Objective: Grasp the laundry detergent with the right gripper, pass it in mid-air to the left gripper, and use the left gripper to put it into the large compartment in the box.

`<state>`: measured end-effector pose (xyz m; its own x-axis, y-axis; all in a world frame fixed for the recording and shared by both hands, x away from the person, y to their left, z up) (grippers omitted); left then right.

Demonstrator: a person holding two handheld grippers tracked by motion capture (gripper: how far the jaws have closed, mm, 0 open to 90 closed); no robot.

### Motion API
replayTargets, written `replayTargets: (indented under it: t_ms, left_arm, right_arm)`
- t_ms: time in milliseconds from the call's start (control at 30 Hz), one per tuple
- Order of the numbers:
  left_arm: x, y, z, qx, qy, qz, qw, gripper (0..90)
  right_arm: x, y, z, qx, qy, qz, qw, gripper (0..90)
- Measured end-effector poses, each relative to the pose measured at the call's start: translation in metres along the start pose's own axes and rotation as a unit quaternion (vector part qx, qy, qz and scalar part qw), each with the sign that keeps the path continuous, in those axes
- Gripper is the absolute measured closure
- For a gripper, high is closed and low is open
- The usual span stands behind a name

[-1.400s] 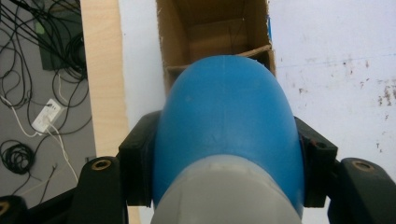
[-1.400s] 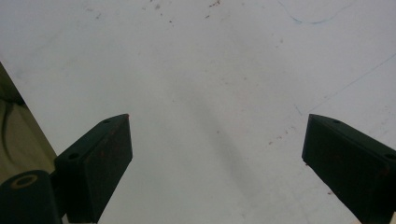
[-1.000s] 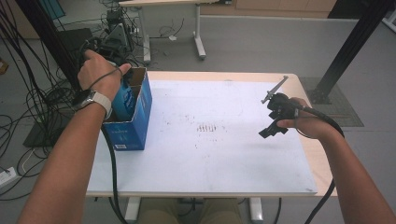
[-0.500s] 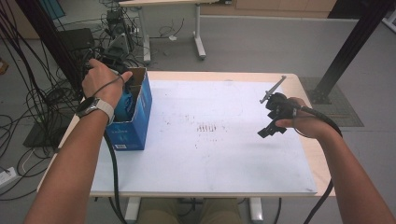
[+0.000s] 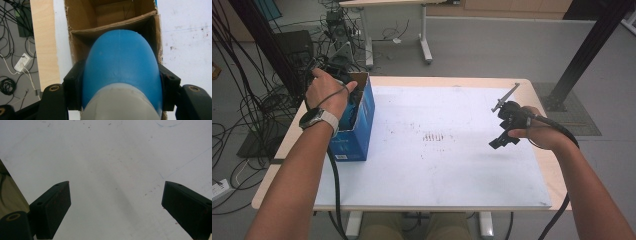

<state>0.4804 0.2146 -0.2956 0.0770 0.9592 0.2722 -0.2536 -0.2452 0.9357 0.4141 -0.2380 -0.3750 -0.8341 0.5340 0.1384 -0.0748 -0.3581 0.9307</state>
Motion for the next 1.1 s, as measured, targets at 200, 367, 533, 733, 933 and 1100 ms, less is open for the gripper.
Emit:
replayTargets:
  t_ms: [200, 367, 533, 733, 933, 1100]
  left_arm:
    - [-0.001, -0.007, -0.001, 0.002, 0.003, -0.002, 1.0000, 37.8]
    - [-0.001, -0.012, -0.003, 0.005, 0.005, -0.002, 1.0000, 37.7]
    - [-0.002, -0.016, -0.005, 0.005, 0.008, -0.003, 1.0000, 37.7]
    - [-0.002, -0.020, -0.006, 0.009, 0.005, -0.001, 0.9999, 37.7]
    - [-0.003, -0.025, -0.007, 0.010, 0.006, -0.006, 0.9999, 37.7]
    - [-0.005, -0.030, -0.008, 0.014, 0.002, -0.007, 0.9999, 37.7]
  right_arm:
    - [0.000, -0.001, -0.001, 0.001, 0.000, 0.001, 1.0000, 8.5]
    - [0.000, -0.001, 0.000, 0.000, -0.001, 0.001, 1.0000, 8.5]
    - [0.000, 0.000, 0.001, 0.000, 0.000, 0.000, 1.0000, 8.5]
    - [0.000, 0.000, 0.000, 0.001, -0.001, 0.000, 1.0000, 8.5]
    - [0.000, -0.001, -0.002, 0.001, -0.004, 0.000, 1.0000, 8.5]
    - [0.000, -0.001, -0.001, 0.003, -0.004, 0.000, 1.0000, 8.5]
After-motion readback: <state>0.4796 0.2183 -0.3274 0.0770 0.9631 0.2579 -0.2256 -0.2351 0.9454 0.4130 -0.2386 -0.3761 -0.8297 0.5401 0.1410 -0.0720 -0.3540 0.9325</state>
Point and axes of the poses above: each handheld gripper's, and its own axes: y roughly backward along the jaws, z roughly out of its top, x roughly to its left, the point moved 7 cm from there along -y, roughly forward along the jaws, and after that the axes turned 6 degrees about z, right-handed, at the moved point
